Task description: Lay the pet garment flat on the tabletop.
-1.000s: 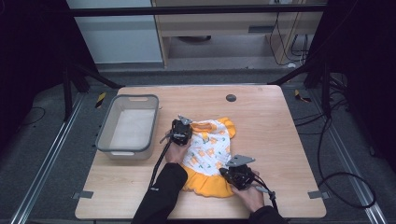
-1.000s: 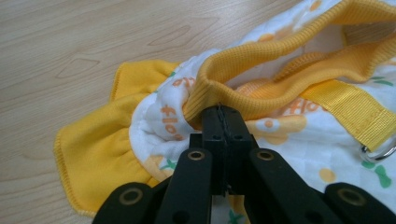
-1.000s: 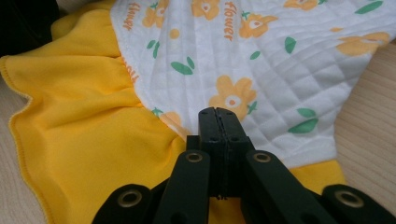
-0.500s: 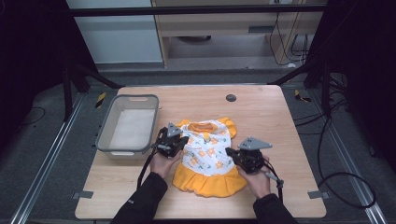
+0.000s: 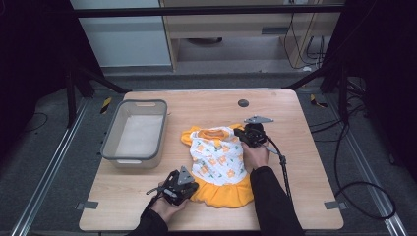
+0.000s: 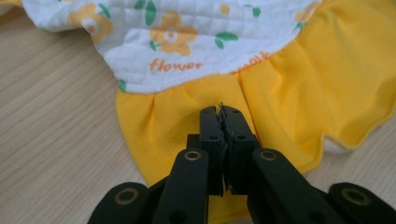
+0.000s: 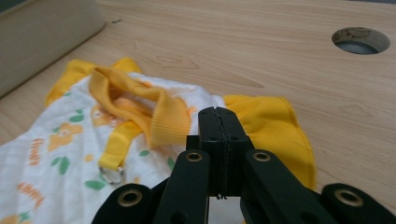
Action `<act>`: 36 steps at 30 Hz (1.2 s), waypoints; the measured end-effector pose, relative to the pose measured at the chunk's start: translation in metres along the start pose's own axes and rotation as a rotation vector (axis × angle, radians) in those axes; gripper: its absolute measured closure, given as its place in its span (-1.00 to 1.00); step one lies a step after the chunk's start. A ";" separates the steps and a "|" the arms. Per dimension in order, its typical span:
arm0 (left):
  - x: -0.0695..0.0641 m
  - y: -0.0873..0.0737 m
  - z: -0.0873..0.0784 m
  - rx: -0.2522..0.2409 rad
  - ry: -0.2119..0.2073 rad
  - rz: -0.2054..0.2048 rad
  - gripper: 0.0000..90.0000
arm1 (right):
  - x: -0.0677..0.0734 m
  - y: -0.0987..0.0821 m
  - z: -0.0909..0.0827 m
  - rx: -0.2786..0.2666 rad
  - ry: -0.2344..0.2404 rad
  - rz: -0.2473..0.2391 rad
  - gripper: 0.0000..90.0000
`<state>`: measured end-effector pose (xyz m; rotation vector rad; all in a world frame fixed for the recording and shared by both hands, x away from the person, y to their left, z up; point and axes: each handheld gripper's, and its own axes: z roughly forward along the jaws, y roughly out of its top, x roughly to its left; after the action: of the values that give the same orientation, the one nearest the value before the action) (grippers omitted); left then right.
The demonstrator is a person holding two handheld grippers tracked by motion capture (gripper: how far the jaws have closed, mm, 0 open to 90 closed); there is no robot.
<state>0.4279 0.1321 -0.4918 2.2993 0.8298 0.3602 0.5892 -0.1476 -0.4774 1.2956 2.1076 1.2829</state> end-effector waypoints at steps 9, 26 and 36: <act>-0.004 -0.003 -0.005 0.025 -0.004 0.016 0.97 | -0.009 -0.009 0.032 0.064 -0.058 -0.017 1.00; -0.002 -0.015 -0.018 0.048 -0.036 0.025 0.99 | -0.012 -0.010 0.035 0.096 -0.211 0.024 1.00; 0.004 -0.013 -0.017 0.011 -0.043 0.002 0.94 | -0.014 -0.009 0.017 0.021 -0.196 0.036 1.00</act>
<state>0.4171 0.1511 -0.4875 2.3096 0.8104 0.3064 0.6031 -0.1525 -0.4964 1.4124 1.9752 1.1004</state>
